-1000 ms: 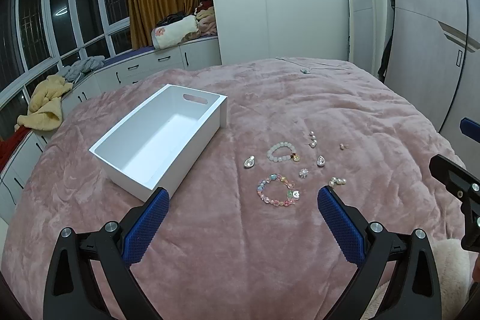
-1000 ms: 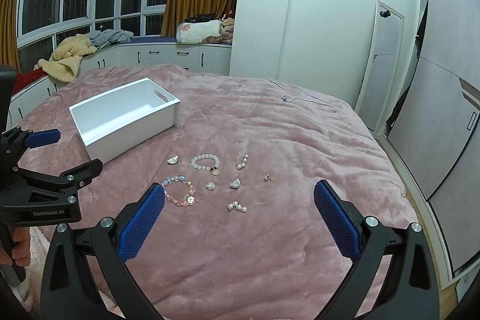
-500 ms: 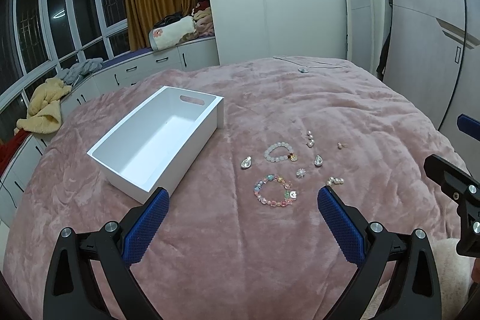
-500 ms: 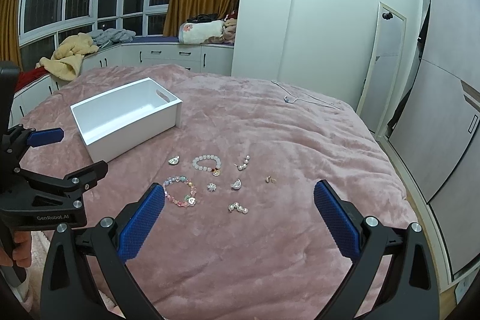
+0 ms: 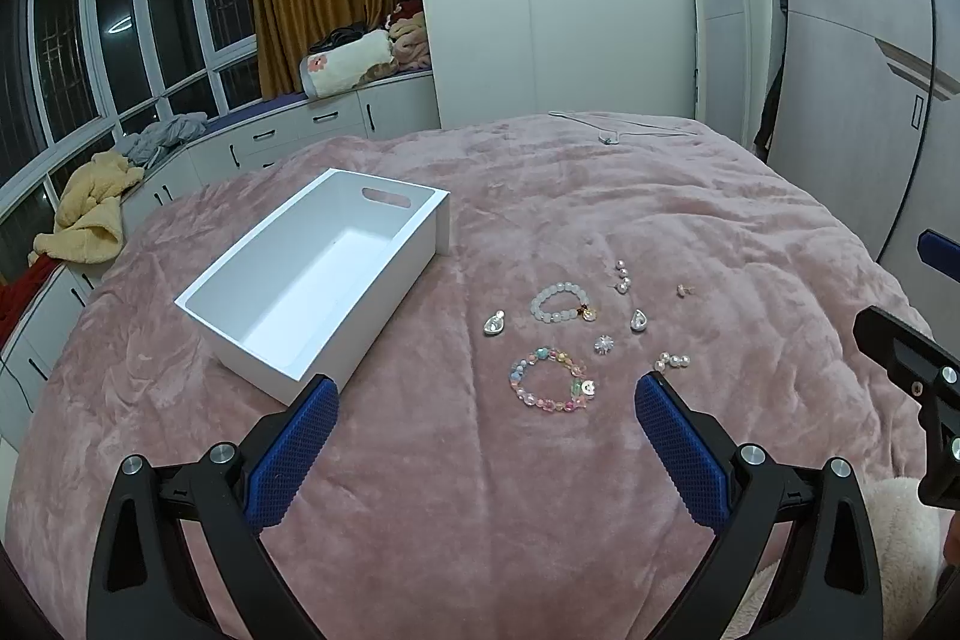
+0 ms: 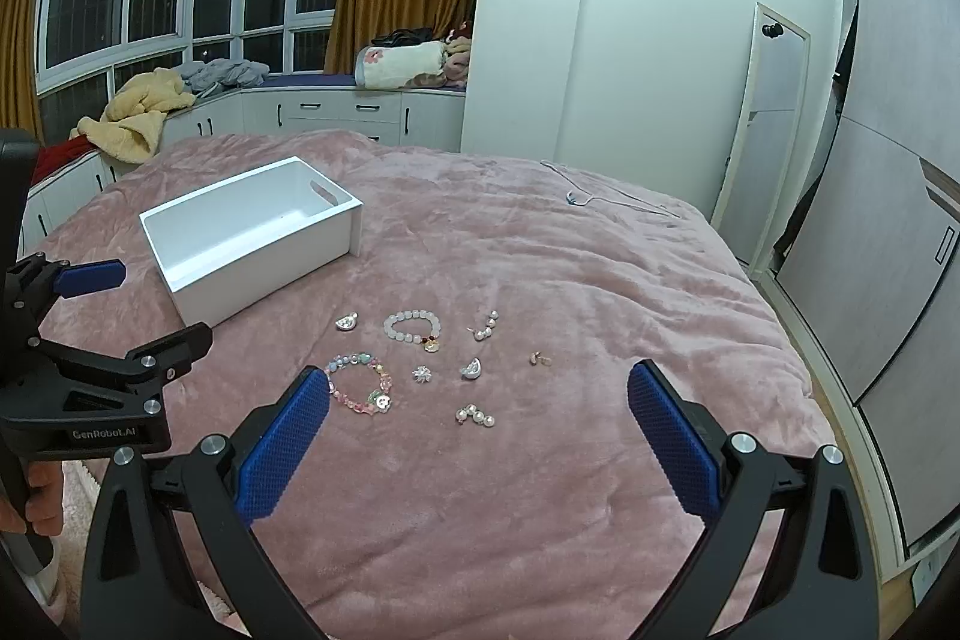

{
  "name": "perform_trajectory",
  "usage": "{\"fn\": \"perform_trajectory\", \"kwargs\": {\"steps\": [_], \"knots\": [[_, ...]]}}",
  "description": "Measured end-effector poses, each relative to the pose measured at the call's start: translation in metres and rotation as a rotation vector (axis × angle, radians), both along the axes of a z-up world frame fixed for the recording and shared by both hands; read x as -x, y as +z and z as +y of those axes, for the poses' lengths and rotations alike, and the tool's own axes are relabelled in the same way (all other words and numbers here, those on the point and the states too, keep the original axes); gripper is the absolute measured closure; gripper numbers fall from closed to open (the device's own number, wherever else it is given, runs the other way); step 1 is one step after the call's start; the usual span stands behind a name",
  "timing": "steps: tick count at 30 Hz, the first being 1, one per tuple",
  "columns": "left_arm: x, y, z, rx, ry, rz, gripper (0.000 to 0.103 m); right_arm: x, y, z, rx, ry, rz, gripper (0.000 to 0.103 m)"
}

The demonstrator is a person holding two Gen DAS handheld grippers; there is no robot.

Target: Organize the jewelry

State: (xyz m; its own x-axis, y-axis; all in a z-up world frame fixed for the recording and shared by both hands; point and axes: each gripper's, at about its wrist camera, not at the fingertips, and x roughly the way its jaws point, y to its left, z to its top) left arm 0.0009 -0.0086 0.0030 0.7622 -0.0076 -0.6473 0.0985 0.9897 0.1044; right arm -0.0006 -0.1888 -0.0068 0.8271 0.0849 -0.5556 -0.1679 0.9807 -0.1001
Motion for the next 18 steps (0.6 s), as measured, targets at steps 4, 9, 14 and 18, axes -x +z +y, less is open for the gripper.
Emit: {"fn": "perform_trajectory", "kwargs": {"steps": [4, 9, 14, 18], "knots": [[0.0, 0.0, 0.0011, 0.001, 0.003, -0.001, 0.003, 0.0, -0.0001, -0.0001, -0.001, 0.001, 0.0, 0.005], [0.0002, -0.0003, 0.0014, 0.003, 0.001, 0.0, 0.003, 0.0, -0.0001, 0.0, 0.001, 0.0, 0.0, 0.005], [0.0006, -0.0004, 0.0009, 0.003, 0.001, -0.001, 0.003, -0.0002, -0.0001, -0.0001, -0.001, 0.001, 0.0, 0.005], [0.0007, -0.0008, 0.0015, 0.002, 0.0, -0.001, 0.003, -0.0002, -0.0002, -0.0004, -0.005, 0.001, 0.0, 0.005]]}}
